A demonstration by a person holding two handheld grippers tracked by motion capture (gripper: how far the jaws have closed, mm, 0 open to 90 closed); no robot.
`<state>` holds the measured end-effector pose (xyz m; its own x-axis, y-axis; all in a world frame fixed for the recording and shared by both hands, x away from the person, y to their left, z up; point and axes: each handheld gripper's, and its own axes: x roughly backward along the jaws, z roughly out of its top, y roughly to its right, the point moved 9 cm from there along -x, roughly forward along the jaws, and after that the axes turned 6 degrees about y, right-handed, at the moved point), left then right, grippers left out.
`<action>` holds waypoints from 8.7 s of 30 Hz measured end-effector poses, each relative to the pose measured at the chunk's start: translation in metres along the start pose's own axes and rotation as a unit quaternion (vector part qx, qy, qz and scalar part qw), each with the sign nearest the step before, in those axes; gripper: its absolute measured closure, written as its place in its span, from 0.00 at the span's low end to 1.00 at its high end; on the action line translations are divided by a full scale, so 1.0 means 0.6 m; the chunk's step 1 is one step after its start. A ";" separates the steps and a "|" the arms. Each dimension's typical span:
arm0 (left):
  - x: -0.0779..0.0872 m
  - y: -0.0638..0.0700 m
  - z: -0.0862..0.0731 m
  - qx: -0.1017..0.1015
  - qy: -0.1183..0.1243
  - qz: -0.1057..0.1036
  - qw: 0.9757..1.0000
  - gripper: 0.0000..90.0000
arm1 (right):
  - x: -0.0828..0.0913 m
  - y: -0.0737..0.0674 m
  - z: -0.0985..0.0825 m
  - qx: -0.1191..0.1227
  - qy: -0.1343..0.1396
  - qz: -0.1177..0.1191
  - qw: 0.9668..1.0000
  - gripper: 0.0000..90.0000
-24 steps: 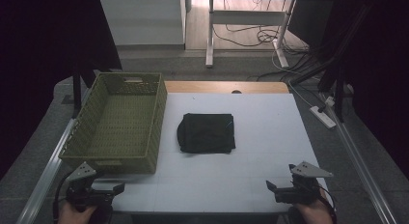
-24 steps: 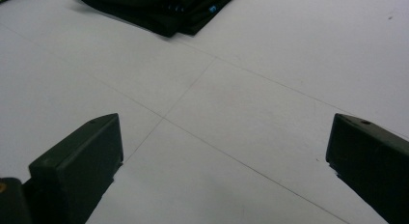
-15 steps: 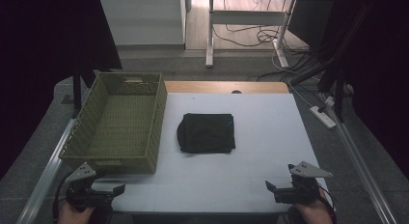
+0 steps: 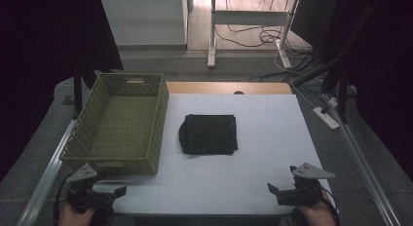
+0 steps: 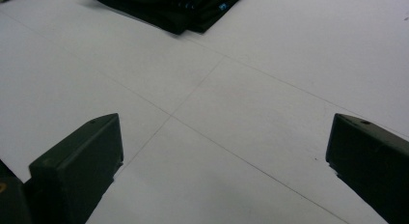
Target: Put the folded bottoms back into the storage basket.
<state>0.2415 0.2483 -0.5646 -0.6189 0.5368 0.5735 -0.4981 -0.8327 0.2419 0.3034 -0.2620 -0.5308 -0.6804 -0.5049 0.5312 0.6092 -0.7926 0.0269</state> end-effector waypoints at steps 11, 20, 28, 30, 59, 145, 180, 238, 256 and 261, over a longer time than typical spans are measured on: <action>0.001 0.016 0.011 -0.005 0.019 -0.024 1.000 0.00 | -0.001 0.000 -0.001 -0.001 -0.004 0.001 1.000 0.00; -0.002 0.022 0.016 -0.019 0.027 -0.034 0.999 0.00 | -0.001 0.000 -0.001 -0.002 -0.004 0.002 1.000 0.00; -0.013 0.046 0.024 -0.039 0.030 -0.063 0.997 0.00 | -0.002 0.000 -0.001 -0.001 -0.006 0.002 1.000 0.00; -0.015 0.051 0.026 -0.040 0.031 -0.069 0.996 0.00 | -0.002 0.000 -0.002 -0.001 -0.007 0.002 1.000 0.00; -0.057 0.115 0.045 -0.082 0.028 -0.136 0.987 0.00 | -0.003 -0.001 -0.003 0.000 -0.011 0.002 1.000 0.00; -0.349 0.155 0.192 -0.082 -0.033 -0.014 0.996 0.01 | -0.007 -0.010 -0.006 0.023 -0.025 0.017 0.999 0.00; -0.396 0.121 0.173 -0.030 -0.075 -0.012 0.997 0.46 | -0.008 -0.013 -0.006 0.034 -0.028 0.019 0.999 0.00; -0.395 0.133 0.170 -0.038 -0.059 -0.055 0.996 0.69 | -0.182 -0.031 0.118 0.025 0.016 0.074 0.997 0.00; -0.396 0.133 0.170 -0.044 -0.053 -0.058 0.996 0.69 | -0.270 -0.006 0.138 0.010 -0.040 0.064 0.997 0.00; -0.396 0.133 0.170 -0.043 -0.053 -0.058 0.996 0.69 | -0.287 -0.002 0.147 0.012 -0.045 0.063 0.997 0.00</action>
<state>0.4108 0.0406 -0.6019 -0.4890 0.6070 0.6264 -0.6149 -0.7492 0.2460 0.4558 -0.1442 -0.5476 -0.5592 -0.5656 0.6061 0.6975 -0.7162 -0.0248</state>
